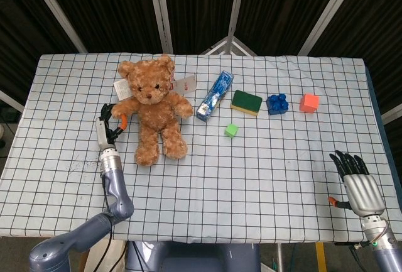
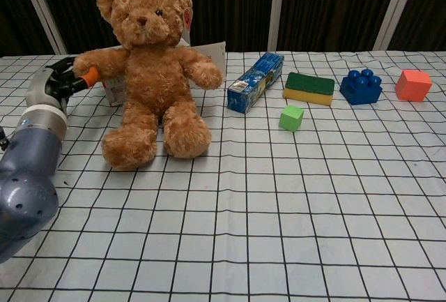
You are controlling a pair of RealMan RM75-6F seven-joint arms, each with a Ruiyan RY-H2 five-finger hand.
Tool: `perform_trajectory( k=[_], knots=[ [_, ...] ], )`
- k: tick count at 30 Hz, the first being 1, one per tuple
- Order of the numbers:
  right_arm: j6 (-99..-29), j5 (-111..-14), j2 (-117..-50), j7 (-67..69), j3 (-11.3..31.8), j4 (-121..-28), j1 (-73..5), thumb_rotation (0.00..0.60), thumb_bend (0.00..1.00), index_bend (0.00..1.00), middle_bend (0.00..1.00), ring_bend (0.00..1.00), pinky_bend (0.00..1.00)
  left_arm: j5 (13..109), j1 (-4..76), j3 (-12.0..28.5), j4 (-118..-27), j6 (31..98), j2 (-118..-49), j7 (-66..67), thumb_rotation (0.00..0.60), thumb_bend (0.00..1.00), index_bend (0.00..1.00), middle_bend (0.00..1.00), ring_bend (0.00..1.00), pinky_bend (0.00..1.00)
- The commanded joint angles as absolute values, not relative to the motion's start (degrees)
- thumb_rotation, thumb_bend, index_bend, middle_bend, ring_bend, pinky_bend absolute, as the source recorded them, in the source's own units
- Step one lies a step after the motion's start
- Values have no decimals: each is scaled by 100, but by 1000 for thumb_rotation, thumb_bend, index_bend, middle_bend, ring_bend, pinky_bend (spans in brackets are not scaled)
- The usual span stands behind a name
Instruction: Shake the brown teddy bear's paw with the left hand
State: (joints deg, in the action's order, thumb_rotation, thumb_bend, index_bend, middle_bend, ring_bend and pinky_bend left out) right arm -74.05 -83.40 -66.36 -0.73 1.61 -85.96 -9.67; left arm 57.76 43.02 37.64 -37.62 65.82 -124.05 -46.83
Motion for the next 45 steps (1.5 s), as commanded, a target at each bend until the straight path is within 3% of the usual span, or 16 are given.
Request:
perform_trajectory(
  k=[1,18,29,40,45],
  knots=[
    [-7388,-8331,-6636,-80,157,-8604,-970,600,102,0,0,0,0,5847,4263,3715,-3889,6702,-12362,-4626,600,658,387,423,6,0],
    [-7355,-8298,-6633,-103,163,-8614,-985,600,103,0,0,0,0,5512,4261,3791,-3540,6228,-12389,-4348,600,657,387,422,6,0],
    [-7337,-8297,-6631,-117,152,-8625,-990,600,102,0,0,0,0,5812,4239,3647,-3788,6647,-12361,-4447,600,654,387,422,6,0],
    [-7309,-8275,-6620,-141,148,-8652,-997,600,102,0,0,0,0,5618,4232,3676,-3464,6243,-12390,-4391,600,652,387,422,6,0],
    [-7286,-8252,-6625,-155,151,-8647,-1005,600,103,0,0,0,0,5755,4325,3649,-3501,6459,-12437,-4428,600,650,387,422,6,0]
  ],
)
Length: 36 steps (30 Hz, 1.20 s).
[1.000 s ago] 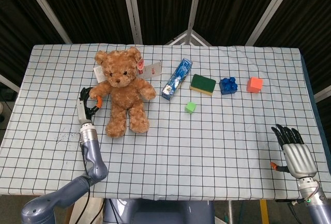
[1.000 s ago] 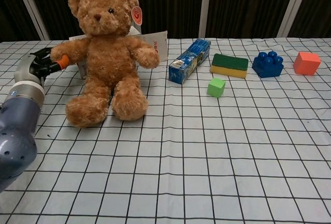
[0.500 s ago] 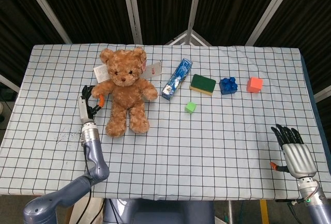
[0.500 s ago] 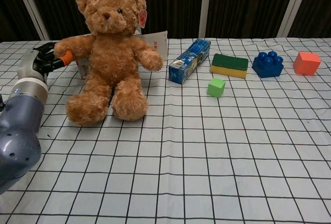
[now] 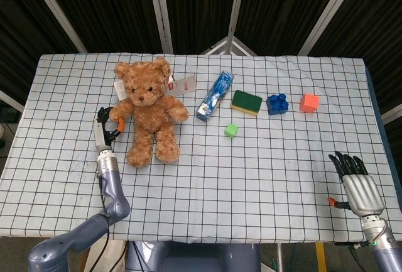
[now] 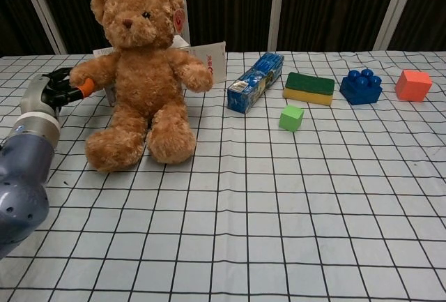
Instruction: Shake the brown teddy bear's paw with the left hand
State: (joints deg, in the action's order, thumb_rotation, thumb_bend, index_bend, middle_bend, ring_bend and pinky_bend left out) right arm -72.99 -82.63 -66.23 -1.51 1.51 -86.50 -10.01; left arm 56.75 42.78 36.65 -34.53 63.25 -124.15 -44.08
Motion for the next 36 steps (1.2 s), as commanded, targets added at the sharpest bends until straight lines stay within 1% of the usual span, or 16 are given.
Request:
perform_trajectory(
  k=[1,4,7,15,25,36],
  knots=[
    [-7282,-8249,-6625,-157,151,-8648,-1006,600,103,0,0,0,0,5776,4328,3643,-3528,6502,-12437,-4425,600,650,387,422,6,0],
    [-7272,-8247,-6629,-168,152,-8649,-1013,600,102,0,0,0,0,5834,4313,3615,-3621,6634,-12429,-4389,600,650,388,423,6,0],
    [-7269,-8265,-6627,-168,143,-8660,-1016,600,102,0,0,0,0,5808,4277,3609,-3627,6631,-12417,-4326,600,650,388,423,6,0],
    [-7287,-8257,-6622,-170,145,-8670,-1007,600,102,0,0,0,0,5588,4280,3691,-3371,6227,-12428,-4286,600,650,388,423,6,0],
    [-7269,-8248,-6627,-183,145,-8669,-1016,600,102,0,0,0,0,5835,4278,3581,-3566,6645,-12433,-4332,600,636,385,417,6,0],
    [-7213,-8227,-6613,-201,131,-8695,-1030,600,102,0,0,0,0,5777,4210,3587,-3587,6516,-12371,-4326,600,626,369,408,5,0]
  ],
)
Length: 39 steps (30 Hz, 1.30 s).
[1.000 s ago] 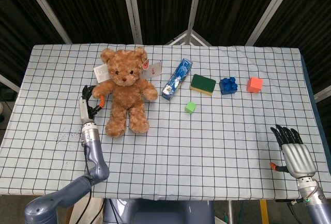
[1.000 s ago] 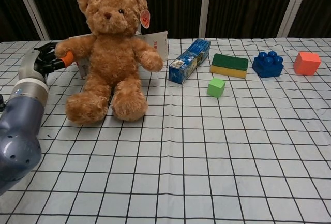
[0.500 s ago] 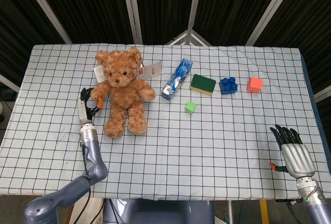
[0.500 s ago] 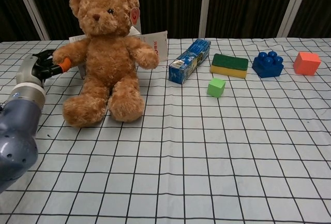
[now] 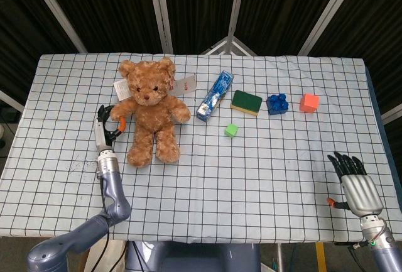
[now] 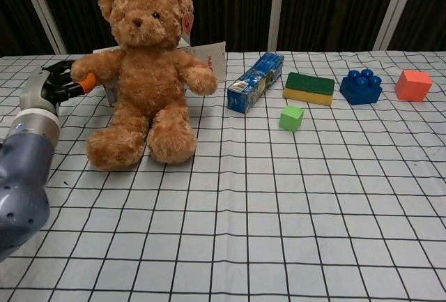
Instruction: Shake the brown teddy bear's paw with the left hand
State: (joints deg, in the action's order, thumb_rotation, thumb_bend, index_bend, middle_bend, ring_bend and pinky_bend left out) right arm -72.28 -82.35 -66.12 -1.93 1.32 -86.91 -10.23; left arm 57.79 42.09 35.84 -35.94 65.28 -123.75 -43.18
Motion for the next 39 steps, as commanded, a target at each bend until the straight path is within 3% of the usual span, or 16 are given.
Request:
perform_trajectory(
  k=[1,5,12,16,21,24,27,30,34,39],
  knots=[
    [-7207,-8224,-6613,-204,130,-8698,-1032,600,102,0,0,0,0,5781,4211,3585,-3582,6515,-12370,-4329,600,624,367,405,4,0],
    [-7196,-8211,-6602,-200,131,-8710,-1034,600,103,0,0,0,0,5813,4207,3568,-3564,6541,-12366,-4360,600,578,314,355,0,0],
    [-7190,-8215,-6582,-191,122,-8730,-1033,600,102,0,0,0,0,6047,4152,3389,-3502,6692,-12350,-4519,600,458,50,120,0,0],
    [-7175,-8200,-6577,-199,121,-8739,-1035,600,102,0,0,0,0,6157,4135,3335,-3457,6823,-12361,-4669,600,442,0,68,0,0],
    [-7163,-8185,-6553,-186,122,-8770,-1037,600,103,0,0,0,0,6450,3847,3132,-3730,7227,-12193,-5066,600,442,0,61,0,0],
    [-7193,-8211,-6532,-145,116,-8773,-1024,600,103,0,0,0,0,6845,3330,2824,-4357,7865,-11793,-5348,600,453,12,90,0,0],
    [-7226,-8242,-6520,-121,113,-8782,-1015,600,102,0,0,0,0,7253,2689,2482,-5270,8608,-11126,-5227,600,473,85,131,0,0],
    [-7252,-8277,-6518,-128,99,-8793,-1007,600,102,0,0,0,0,7532,2154,2164,-6007,9145,-10458,-4617,600,474,202,161,0,0],
    [-7308,-8321,-6551,-216,90,-8808,-995,600,102,0,0,0,0,7883,1423,1701,-6897,9882,-9343,-3010,600,474,261,175,0,0],
    [-7387,-8341,-6610,-432,77,-8856,-964,600,103,0,0,0,0,7625,925,1787,-7457,10342,-8583,-1672,600,474,324,192,0,0]
  ],
)
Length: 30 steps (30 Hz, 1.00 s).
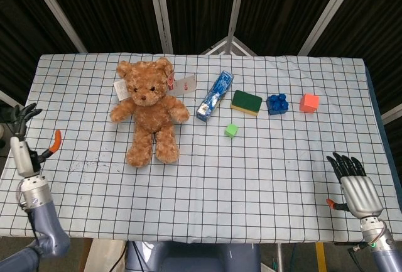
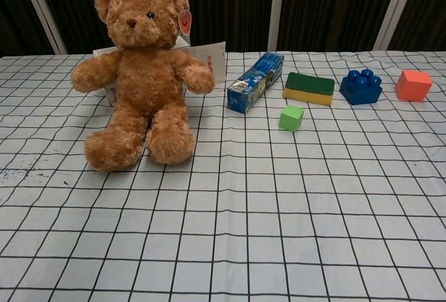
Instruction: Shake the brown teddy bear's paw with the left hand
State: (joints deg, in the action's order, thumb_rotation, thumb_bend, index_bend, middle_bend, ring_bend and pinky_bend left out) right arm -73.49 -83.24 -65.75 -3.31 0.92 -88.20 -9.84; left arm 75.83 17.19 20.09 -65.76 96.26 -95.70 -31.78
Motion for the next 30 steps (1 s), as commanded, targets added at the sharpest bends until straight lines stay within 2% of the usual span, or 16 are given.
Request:
perform_trajectory(
  k=[1,7,16,23,30],
  knots=[
    [-7400,-8350,-6617,-470,69,-8872,-958,600,103,0,0,0,0,7561,873,1832,-7520,10405,-8505,-1477,600,474,328,196,0,0],
    [-7496,-8368,-6641,-681,58,-8967,-915,600,102,0,0,0,0,7183,667,1790,-7765,10236,-8194,-385,600,474,341,204,0,0],
    [-7572,-8324,-6628,-850,71,-9061,-868,600,102,0,0,0,0,6728,741,1630,-8117,9224,-7833,281,600,474,333,180,0,0],
    [-7640,-8255,-6549,-906,83,-9201,-805,600,102,0,0,0,0,6759,1042,1588,-7658,8665,-8027,279,600,473,311,147,0,0],
    [-7703,-8158,-6480,-999,105,-9349,-741,600,102,0,0,0,0,7053,1272,1484,-7278,8759,-8412,781,600,473,304,132,0,0]
  ],
)
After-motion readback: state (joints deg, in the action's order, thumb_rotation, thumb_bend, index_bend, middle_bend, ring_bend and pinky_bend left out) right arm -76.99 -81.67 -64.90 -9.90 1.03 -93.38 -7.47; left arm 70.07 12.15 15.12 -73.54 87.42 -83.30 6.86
